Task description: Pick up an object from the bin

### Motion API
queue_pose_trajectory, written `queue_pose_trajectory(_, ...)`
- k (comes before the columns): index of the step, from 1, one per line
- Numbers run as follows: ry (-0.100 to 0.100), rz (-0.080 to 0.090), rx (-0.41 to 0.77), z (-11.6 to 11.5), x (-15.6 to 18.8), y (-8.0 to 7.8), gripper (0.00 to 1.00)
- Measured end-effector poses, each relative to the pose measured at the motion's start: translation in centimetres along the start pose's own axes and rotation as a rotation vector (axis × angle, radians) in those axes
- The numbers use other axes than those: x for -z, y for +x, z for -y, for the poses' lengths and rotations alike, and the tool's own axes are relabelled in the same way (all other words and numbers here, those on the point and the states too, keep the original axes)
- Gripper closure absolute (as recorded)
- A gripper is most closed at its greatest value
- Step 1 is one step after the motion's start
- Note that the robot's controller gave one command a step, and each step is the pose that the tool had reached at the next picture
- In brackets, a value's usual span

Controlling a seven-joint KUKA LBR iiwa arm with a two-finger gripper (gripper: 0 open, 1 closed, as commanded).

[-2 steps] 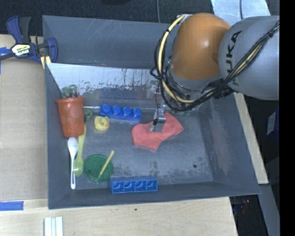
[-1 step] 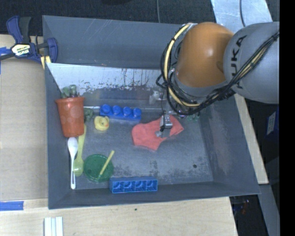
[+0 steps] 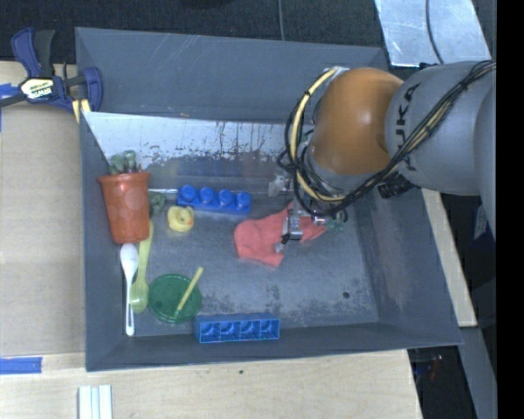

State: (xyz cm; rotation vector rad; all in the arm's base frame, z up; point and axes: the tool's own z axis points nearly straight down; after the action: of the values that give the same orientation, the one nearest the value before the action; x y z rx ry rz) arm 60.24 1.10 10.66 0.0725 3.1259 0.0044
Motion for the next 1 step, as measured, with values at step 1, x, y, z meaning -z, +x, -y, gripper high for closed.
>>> queue_pose_trajectory(1,-0.001,0.001,0.018,1.62,-2.11,0.89,1.00)
